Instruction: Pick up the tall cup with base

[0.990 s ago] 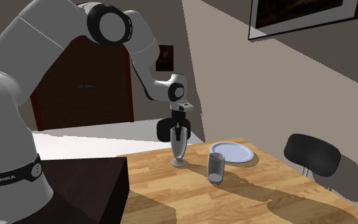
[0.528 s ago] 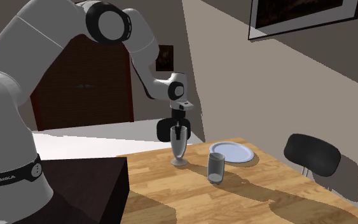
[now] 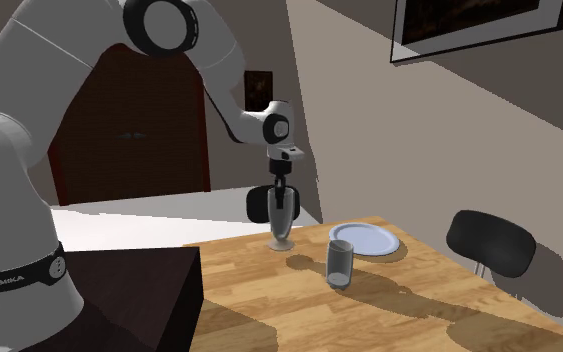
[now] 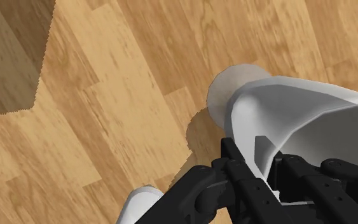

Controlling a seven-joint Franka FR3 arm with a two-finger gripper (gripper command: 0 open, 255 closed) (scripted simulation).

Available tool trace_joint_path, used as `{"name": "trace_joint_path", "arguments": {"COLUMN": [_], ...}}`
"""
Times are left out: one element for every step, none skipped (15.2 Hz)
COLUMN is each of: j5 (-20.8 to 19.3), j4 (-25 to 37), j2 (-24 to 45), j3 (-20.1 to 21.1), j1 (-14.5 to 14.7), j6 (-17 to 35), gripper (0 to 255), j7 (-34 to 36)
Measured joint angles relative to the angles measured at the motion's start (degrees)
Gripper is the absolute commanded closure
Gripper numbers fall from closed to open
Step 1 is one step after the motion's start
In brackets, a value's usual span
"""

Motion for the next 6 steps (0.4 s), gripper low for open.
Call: {"name": "trace_joint_path", "arguments": {"j5": [0.2,0.5,0.7,1.0,1.2,1.4], "j4": [0.0,0.2,-0.1,-0.3,-0.2,-0.1], "j2": [-0.5,-0.8,-1.5,-2.2,-2.6,-2.9], "j3": [0.2,0.4,0.6,0.8,1.0,1.1], "j1": [-0.1,-0.2,-0.5,-0.7,-0.8,-0.9], "j6": [-0.5,-1.0,-1.3,-1.8,-2.3,-2.7], "gripper": [255,255,255,255,255,255], "j7": [-0.1,-0.3,-0.6,-0.7,-0.8,-0.9]}}
